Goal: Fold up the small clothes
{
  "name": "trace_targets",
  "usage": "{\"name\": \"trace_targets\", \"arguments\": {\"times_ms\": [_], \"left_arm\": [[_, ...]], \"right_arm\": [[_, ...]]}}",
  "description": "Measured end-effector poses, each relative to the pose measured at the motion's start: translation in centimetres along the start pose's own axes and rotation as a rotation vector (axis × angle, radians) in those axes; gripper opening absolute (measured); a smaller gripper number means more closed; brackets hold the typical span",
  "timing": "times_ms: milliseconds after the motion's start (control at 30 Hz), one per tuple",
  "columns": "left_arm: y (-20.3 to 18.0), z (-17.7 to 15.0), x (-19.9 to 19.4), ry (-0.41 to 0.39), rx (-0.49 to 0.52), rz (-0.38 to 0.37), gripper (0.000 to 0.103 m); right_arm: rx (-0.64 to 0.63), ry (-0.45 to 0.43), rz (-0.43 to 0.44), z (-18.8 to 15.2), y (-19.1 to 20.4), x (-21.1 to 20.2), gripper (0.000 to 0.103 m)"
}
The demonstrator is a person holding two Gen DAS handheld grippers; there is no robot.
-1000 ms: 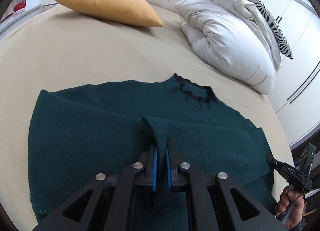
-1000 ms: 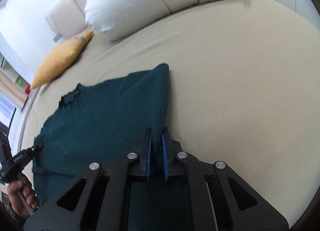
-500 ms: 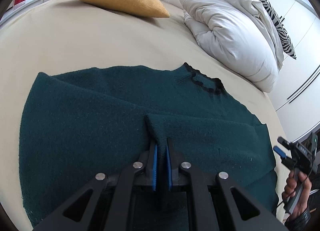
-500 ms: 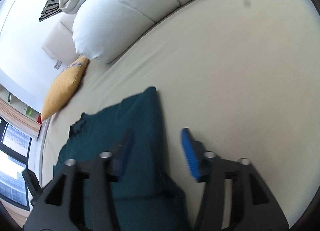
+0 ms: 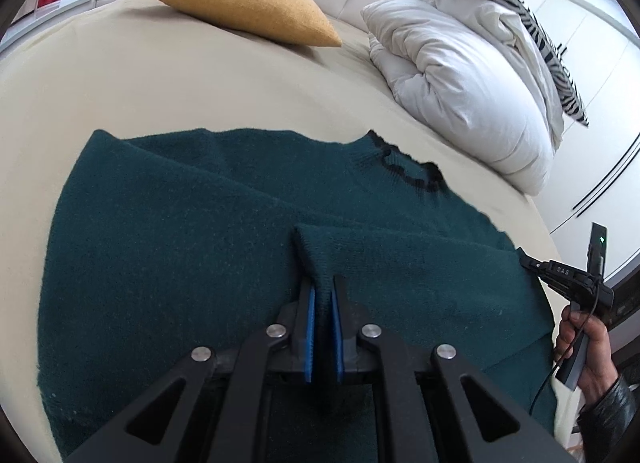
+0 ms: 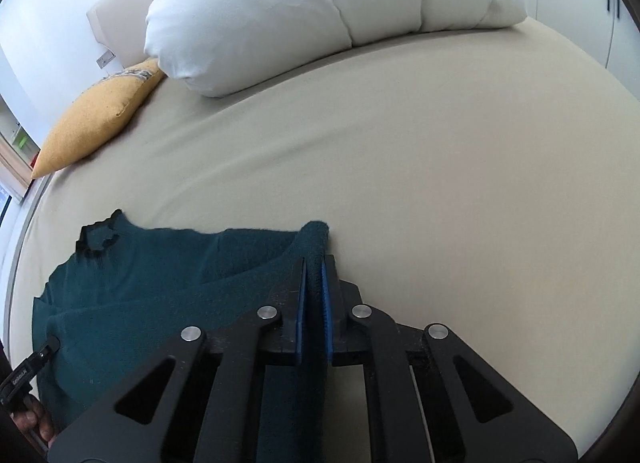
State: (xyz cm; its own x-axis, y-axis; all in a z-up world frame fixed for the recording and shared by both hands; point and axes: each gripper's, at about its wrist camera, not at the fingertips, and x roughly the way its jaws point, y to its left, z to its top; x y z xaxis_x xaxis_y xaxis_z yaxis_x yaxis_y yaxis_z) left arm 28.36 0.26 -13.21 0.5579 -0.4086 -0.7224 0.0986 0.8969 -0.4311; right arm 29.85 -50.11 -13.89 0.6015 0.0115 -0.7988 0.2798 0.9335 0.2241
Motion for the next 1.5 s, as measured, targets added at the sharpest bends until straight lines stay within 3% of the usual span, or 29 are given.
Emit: {"name": "trace_targets", "arguments": {"times_ms": [67,200,233,300,367,433,467,533,600,667,733,833,900,933,1000,1133,1167,1200,1267,1367,1500], "left_arm": [[0.1,0.2,0.0,0.006,0.001,-0.001,0.009],[0.1,0.6,0.1,0.018,0.011,0.001,0.009],[0.0,0.7,0.1,0.019,0.011,0.002,0.009],[-0.1,0.8,0.2,0.025,0.015,0.006,0.009],[-0.2,0.8,0.2,0.035,0.025,0.011,0.009],[-0.3,0.8,0.3,0.037,0.034,0.013,0.009],[-0.2,0.8,0.3,0.038,0.036,0.012,0.010],[-0.1,0.8,0.3,0.036,0.040,0.009,0.011],[0.0,0.6,0.3,0.031,0.041,0.002,0.011],[0.1,0.6,0.3,0.025,0.043,0.000,0.011],[0.2,0.5,0.5,0.022,0.047,0.005,0.011],[0.1,0.9,0.4,0.036,0.061,0.006,0.012],[0.2,1.2,-0.2,0.036,0.058,0.011,0.020],[0.5,1.3,-0.9,0.020,0.045,0.029,0.023],[1.2,1.4,-2.3,-0.010,0.017,0.077,0.044],[3.3,0.3,-6.3,-0.040,-0.022,0.153,0.049],[3.6,-0.3,-7.3,-0.034,-0.018,0.154,0.049],[3.8,-1.0,-8.3,-0.032,-0.014,0.157,0.049],[4.5,-3.3,-11.1,-0.029,-0.006,0.158,0.052],[5.9,-7.2,-15.3,-0.026,-0.043,0.161,0.065],[7.3,-12.5,-19.4,0.029,-0.087,0.129,0.065]], "right_arm": [[0.000,0.063,-0.001,-0.1,-0.9,1.9,0.006],[-0.005,0.044,-0.003,-0.6,-0.6,-0.9,0.017],[-0.001,0.045,0.012,-1.1,-0.6,-1.9,0.023],[0.028,0.031,0.034,-2.6,-0.6,-3.7,0.063],[0.019,0.025,0.028,-3.8,-0.3,-4.4,0.065],[-0.035,0.070,0.016,-4.9,0.3,-4.2,0.053],[-0.055,0.106,0.001,-5.6,0.6,-3.7,0.034],[-0.096,0.101,-0.016,-7.0,0.6,-3.9,0.026],[-0.095,0.088,-0.020,-7.3,0.5,-4.1,0.010],[-0.074,0.076,-0.027,-6.9,0.2,-4.0,0.005],[-0.066,0.060,-0.096,-6.6,-0.8,-3.0,0.000],[0.004,0.057,-0.023,-6.8,-2.4,-2.2,0.000],[0.037,0.040,-0.019,-6.7,-2.8,-3.4,0.000],[0.063,0.021,-0.029,-6.8,-3.1,-4.2,0.004],[0.110,-0.033,-0.043,-7.1,-3.4,-6.1,0.007],[0.125,-0.124,-0.008,-8.2,-2.8,-10.7,0.015],[0.109,-0.146,-0.003,-8.7,-2.4,-11.9,0.028],[0.092,-0.168,-0.003,-9.2,-1.5,-13.0,0.050],[0.067,-0.228,0.006,-10.8,-0.4,-15.6,0.072],[0.007,-0.277,0.016,-13.9,-0.2,-19.6,0.072],[0.031,-0.227,0.070,-17.8,-1.4,-22.1,0.072]]}}
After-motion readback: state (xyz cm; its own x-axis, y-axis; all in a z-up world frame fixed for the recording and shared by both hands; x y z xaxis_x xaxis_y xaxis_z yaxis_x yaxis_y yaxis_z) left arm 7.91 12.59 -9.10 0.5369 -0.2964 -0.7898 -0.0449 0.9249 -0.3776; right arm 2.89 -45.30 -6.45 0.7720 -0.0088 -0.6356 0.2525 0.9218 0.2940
